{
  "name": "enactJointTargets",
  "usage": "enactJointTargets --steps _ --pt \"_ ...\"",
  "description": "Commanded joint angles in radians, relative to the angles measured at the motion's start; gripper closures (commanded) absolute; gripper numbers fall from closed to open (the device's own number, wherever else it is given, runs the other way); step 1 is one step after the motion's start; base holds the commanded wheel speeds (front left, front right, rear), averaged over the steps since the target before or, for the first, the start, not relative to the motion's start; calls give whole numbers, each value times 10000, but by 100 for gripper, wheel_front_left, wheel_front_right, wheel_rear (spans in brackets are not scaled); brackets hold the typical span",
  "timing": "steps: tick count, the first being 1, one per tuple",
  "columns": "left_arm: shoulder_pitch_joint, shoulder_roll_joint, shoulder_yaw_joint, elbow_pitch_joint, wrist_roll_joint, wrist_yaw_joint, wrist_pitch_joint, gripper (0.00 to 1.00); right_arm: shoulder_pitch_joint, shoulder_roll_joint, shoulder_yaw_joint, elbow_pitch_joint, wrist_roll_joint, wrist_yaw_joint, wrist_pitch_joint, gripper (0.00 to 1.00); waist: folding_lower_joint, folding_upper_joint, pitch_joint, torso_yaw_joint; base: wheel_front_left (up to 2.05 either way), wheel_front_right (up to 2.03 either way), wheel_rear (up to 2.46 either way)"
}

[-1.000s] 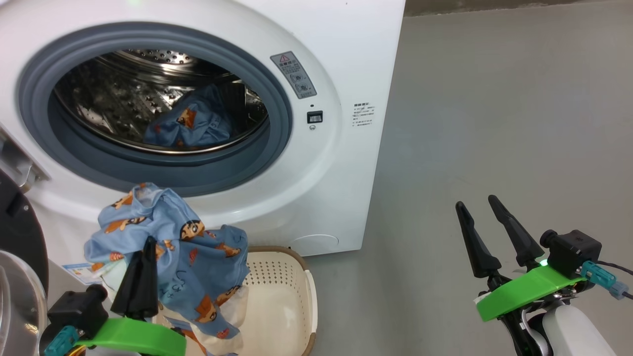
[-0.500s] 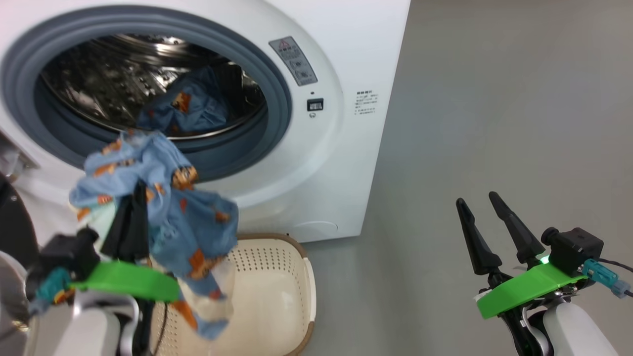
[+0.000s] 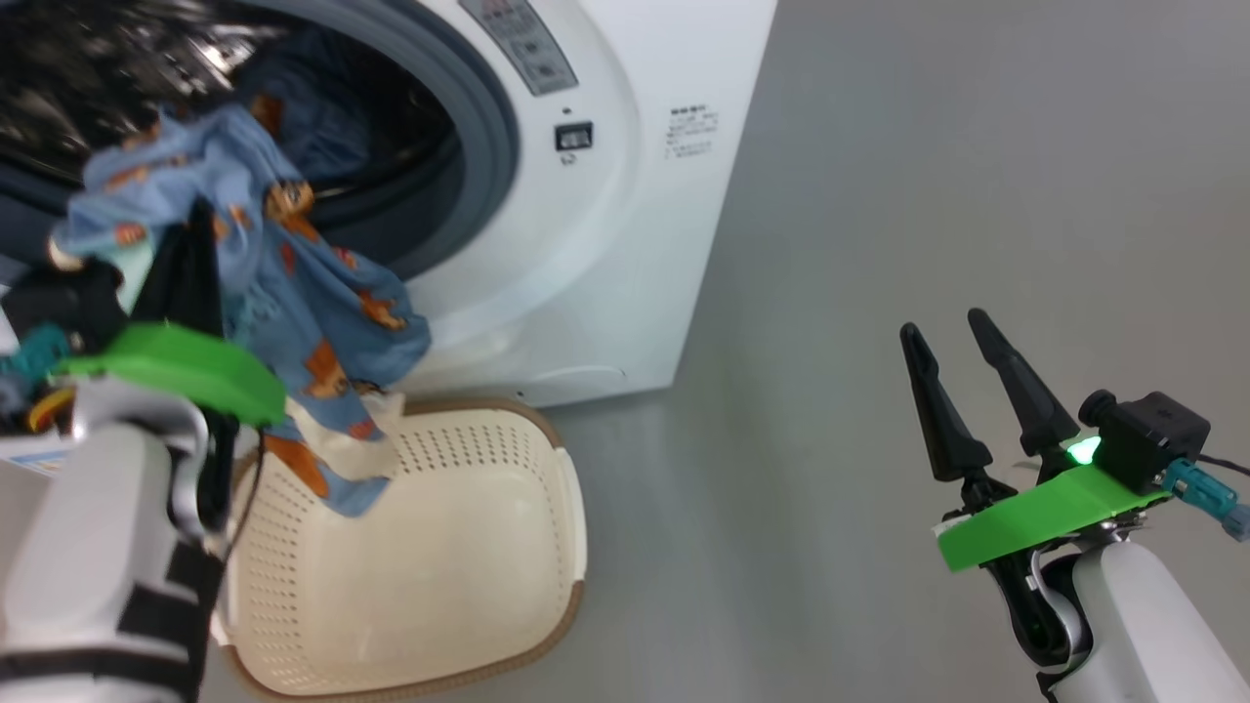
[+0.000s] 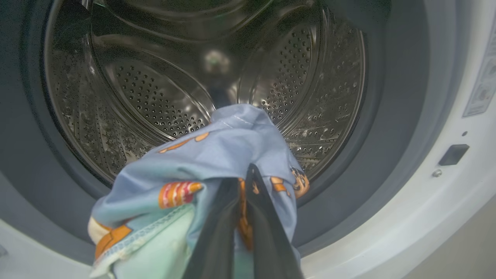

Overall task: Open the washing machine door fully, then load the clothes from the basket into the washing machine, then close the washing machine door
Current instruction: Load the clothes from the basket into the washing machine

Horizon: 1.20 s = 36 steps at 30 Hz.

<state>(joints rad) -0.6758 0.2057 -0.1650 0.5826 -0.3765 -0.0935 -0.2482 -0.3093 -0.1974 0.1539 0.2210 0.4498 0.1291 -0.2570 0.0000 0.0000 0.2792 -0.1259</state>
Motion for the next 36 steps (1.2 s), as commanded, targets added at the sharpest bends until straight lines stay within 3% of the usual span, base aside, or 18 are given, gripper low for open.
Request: enactJointTargets --steps 1,13,24,32,33,34,35,36 --pt "-503 391 252 -60 111 -39 -126 100 -141 -39 175 -285 -3 16 -48 0 0 0 515 -383 0 0 0" --pt "-3593 713 330 2112 490 -253 -134 100 -798 155 219 -591 -41 16 -48 0 0 0 2471 -1128 0 0 0" --pt "-5633 1064 235 3146 972 -325 -135 100 -1132 550 253 -744 -35 16 -48 0 0 0 3673 -1762 0 0 0" --pt "-5891 1136 598 1074 1772 -92 -135 100 -1289 650 204 -752 -55 16 -48 0 0 0 3905 -1806 0 0 0" --pt "-5726 1076 694 1109 1773 -58 -135 93 -1284 658 195 -734 -65 16 -48 0 0 0 3883 -1782 0 0 0" --pt "-5608 1031 767 1193 1782 -45 -135 18 -1277 665 192 -718 -73 16 -48 0 0 0 3867 -1753 0 0 0" --pt "-5608 1031 767 1193 1782 -45 -135 18 -1277 665 192 -718 -73 16 -48 0 0 0 3867 -1753 0 0 0" --pt "-5520 989 837 1268 1790 -38 -135 0 -1276 671 205 -706 -78 16 -48 0 0 0 3855 -1724 0 0 0"
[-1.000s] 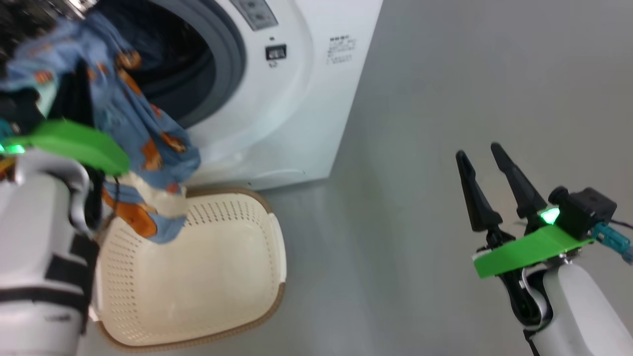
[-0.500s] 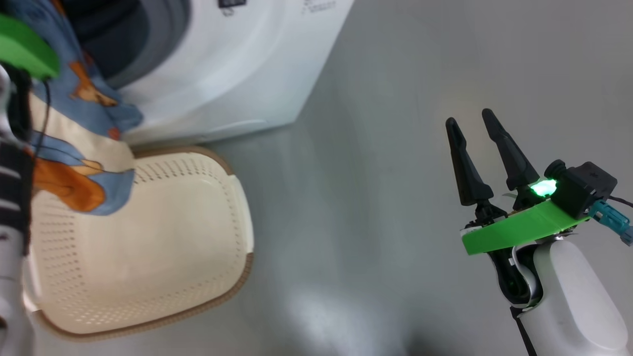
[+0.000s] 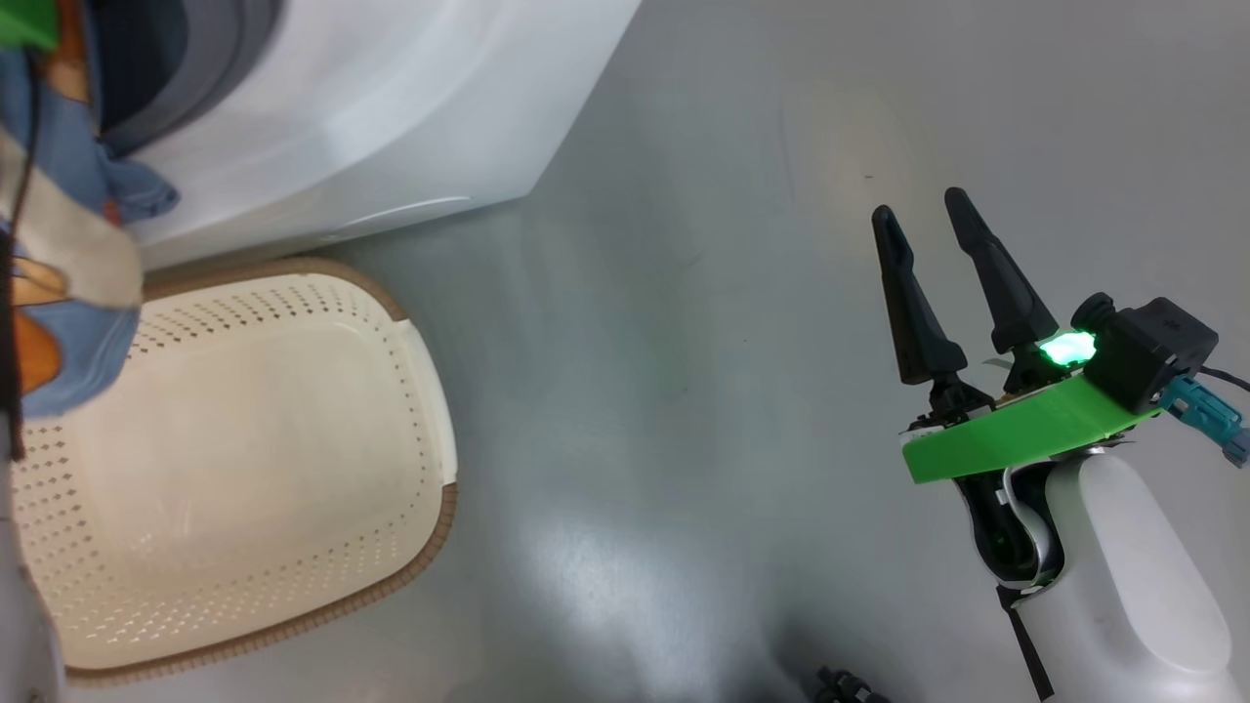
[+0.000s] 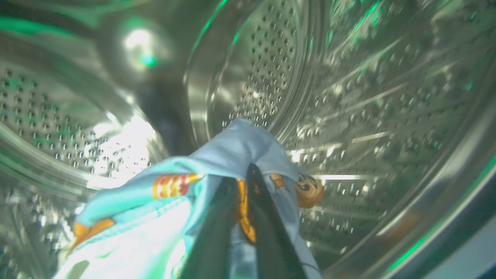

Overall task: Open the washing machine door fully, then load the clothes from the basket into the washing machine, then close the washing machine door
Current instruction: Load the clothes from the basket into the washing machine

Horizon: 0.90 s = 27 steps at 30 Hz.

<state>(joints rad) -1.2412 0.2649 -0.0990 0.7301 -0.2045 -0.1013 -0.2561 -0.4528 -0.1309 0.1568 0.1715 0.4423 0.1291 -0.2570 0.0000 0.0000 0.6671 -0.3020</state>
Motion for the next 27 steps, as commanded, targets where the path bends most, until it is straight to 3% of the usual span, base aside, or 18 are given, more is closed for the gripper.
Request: enactJointTargets --steps 1,7,13,27 --pt "208 362 250 -84 64 44 -56 0 153 10 190 -201 -6 16 -48 0 0 0 -38 67 0 0 0" --pt "619 235 467 321 242 132 -56 0 110 31 225 -175 -9 16 -48 0 0 0 -146 230 0 0 0" --pt "1624 108 733 -125 306 196 -57 0 173 102 160 -77 65 16 -48 0 0 0 -526 434 0 0 0" --pt "5000 -268 1299 -3199 74 99 -57 0 346 93 63 24 95 16 -48 0 0 0 -1233 947 0 0 0"
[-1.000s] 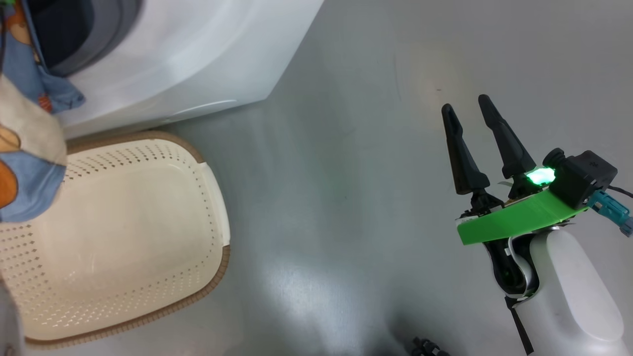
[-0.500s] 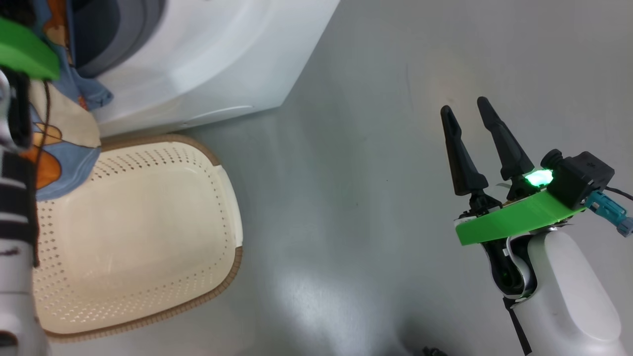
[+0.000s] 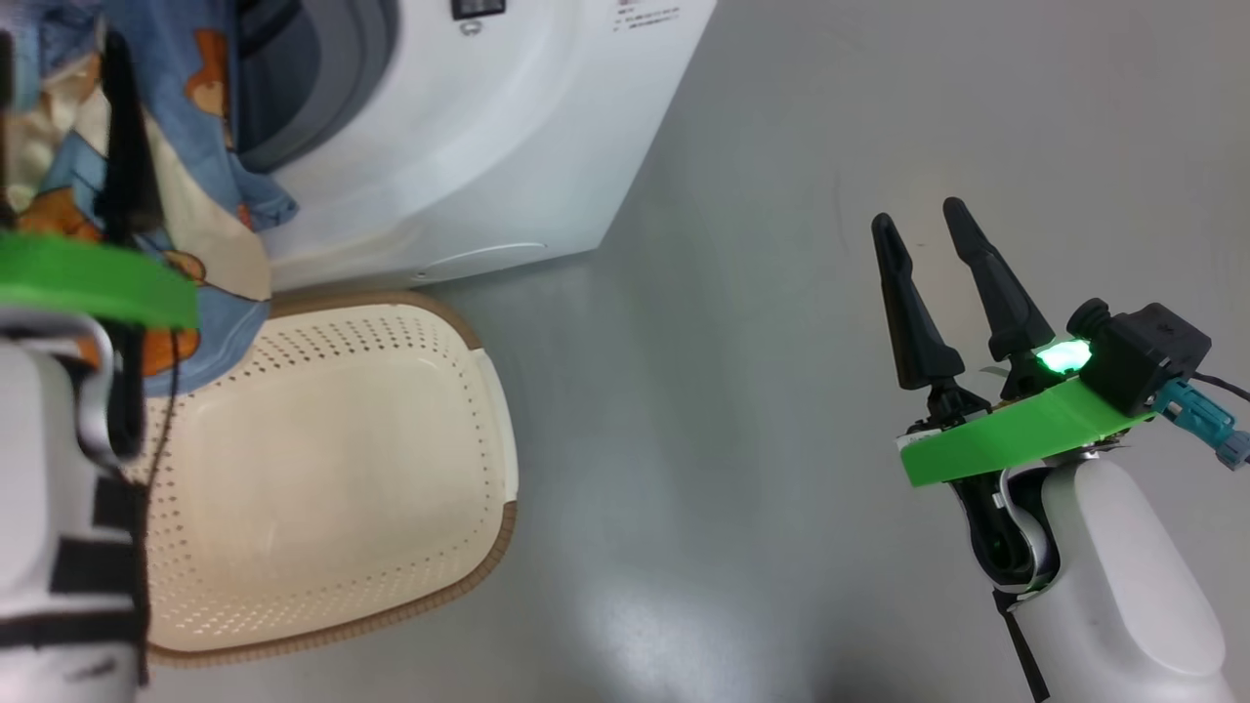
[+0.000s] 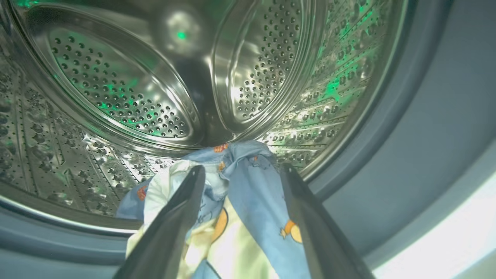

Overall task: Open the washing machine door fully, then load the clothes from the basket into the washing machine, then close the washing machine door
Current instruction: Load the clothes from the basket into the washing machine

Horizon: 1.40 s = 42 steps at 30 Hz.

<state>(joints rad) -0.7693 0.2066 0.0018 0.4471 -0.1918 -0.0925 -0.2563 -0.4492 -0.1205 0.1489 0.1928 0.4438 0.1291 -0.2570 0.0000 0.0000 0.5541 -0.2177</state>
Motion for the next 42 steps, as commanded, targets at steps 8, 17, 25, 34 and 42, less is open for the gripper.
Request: enactJointTargets --steps 8,17,25,34,42 --pt "2511 -154 685 -2404 -278 73 -55 0 400 -195 19 -264 55 16 -48 0 0 0 -331 432 0 0 0" --pt "4050 -527 1057 -3552 -340 61 -55 0 384 -353 0 -289 18 16 -48 0 0 0 -417 676 0 0 0" --pt "4960 -989 1341 -4201 -282 186 -55 0 528 -419 204 -236 43 16 -48 0 0 0 -504 759 0 0 0" --pt "5508 -1334 1519 -4469 -223 194 -55 0 689 -504 261 -189 98 16 -48 0 0 0 -586 709 0 0 0" --pt "5507 -1418 1521 -4053 -196 88 -55 0 725 -535 287 -211 64 16 -48 0 0 0 -601 690 0 0 0"
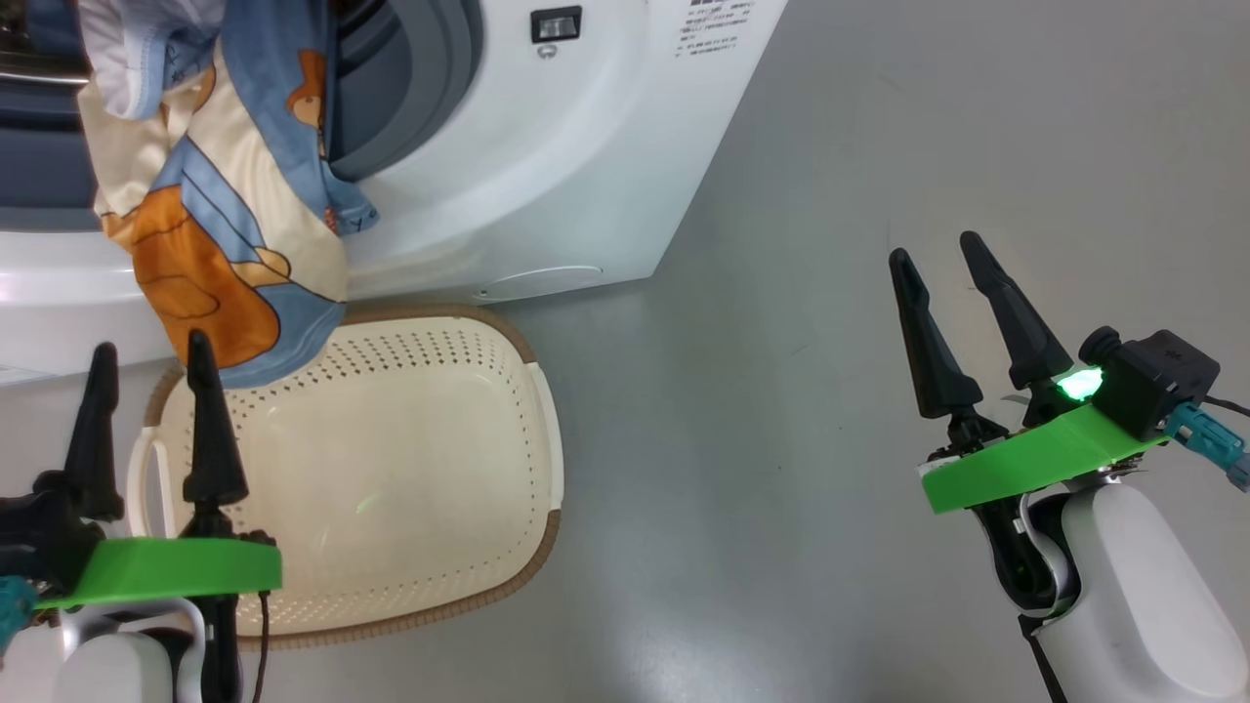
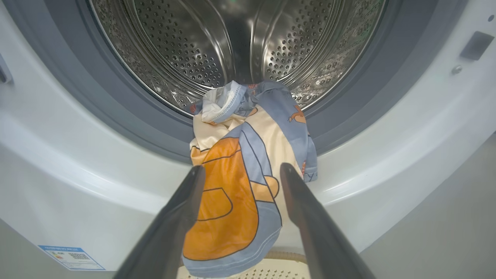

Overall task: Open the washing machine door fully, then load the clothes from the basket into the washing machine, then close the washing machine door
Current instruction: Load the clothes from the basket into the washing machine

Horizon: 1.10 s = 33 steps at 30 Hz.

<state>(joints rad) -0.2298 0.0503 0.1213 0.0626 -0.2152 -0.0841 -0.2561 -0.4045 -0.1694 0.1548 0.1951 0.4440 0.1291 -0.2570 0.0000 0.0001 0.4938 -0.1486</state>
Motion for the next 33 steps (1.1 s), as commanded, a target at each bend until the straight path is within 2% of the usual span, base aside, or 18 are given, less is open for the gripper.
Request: enactJointTargets --steps 1,8,17,18,28,33 --pt "79 172 304 -124 83 -28 -57 0 276 -44 231 -231 62 16 -48 0 0 -1 8 -4 0 0 0" --pt "-433 598 170 1360 -33 -253 -57 0 214 -20 269 -205 73 16 -48 0 0 -1 41 -108 0 0 0" --pt "-2193 1112 -303 4166 -653 -415 369 0 154 42 258 -234 100 16 -48 0 0 -1 176 -267 0 0 0" --pt "-2193 1112 -303 4166 -653 -415 369 0 154 42 258 -234 100 16 -48 0 0 -1 176 -267 0 0 0" --pt "-4611 1556 -1388 7454 -1365 -462 321 0 -72 135 285 -288 98 16 -48 0 0 -1 510 -542 0 0 0" --pt "-5500 1967 -1771 8674 -1829 -464 238 0 -122 202 270 -301 105 16 -48 0 0 -1 663 -718 0 0 0"
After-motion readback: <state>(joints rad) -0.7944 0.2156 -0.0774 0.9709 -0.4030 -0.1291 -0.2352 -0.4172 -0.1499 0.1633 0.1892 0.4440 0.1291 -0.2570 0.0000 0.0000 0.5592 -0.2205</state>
